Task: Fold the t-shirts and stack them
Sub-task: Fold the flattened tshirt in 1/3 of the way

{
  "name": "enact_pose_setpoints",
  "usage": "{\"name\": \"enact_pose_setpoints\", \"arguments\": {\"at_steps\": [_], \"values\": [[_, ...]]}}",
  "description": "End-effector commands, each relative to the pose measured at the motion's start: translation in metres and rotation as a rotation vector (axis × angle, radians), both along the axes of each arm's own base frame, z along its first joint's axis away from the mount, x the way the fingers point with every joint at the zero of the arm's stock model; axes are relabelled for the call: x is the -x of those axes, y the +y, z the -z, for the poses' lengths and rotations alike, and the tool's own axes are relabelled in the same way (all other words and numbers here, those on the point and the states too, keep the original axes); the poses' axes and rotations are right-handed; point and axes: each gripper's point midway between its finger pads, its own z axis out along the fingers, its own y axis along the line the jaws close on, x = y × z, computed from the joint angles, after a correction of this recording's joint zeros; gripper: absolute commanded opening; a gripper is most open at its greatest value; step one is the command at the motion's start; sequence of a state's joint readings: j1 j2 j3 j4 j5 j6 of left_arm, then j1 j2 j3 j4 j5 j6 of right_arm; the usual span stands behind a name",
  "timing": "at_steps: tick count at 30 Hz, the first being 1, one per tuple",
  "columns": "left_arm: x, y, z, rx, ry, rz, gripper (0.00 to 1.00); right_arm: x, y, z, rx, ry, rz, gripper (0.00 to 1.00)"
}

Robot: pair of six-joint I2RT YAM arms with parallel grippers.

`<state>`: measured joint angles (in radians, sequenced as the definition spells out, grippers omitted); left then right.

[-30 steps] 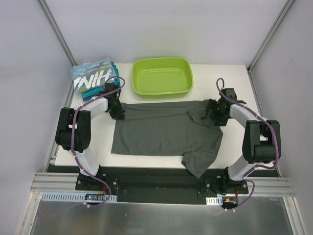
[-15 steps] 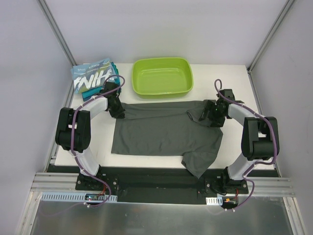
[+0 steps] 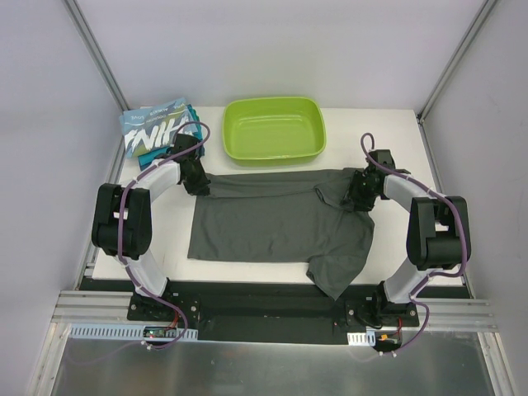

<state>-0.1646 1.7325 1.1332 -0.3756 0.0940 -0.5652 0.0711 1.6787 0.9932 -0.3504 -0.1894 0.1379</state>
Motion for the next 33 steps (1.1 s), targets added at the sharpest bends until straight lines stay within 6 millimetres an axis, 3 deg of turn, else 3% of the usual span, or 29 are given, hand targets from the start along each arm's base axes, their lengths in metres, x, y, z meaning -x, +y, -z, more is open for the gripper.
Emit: {"name": "enact_pose_setpoints", "arguments": {"at_steps": [1,5,12,25,31,33], "values": [[-0.011,-0.002,-0.025,-0.012,-0.068,0.021,0.00,-0.010,-0.010,-0.007,0.066,-0.015,0.047,0.49],[-0.010,-0.003,-0.024,-0.010,-0.065,0.023,0.00,-0.010,-0.013,-0.012,0.082,-0.030,0.050,0.49],[-0.008,-0.003,-0.022,-0.010,-0.057,0.025,0.00,-0.016,0.006,-0.024,-0.016,-0.074,0.005,0.47],[-0.009,-0.002,-0.022,-0.014,-0.060,0.026,0.00,-0.025,0.006,-0.034,-0.001,-0.097,0.001,0.45],[-0.010,-0.002,-0.022,-0.016,-0.060,0.023,0.00,-0.018,0.000,-0.018,0.025,-0.032,0.043,0.30],[-0.011,-0.002,-0.022,-0.017,-0.061,0.018,0.00,-0.014,-0.003,-0.014,0.041,-0.017,0.060,0.17]]}}
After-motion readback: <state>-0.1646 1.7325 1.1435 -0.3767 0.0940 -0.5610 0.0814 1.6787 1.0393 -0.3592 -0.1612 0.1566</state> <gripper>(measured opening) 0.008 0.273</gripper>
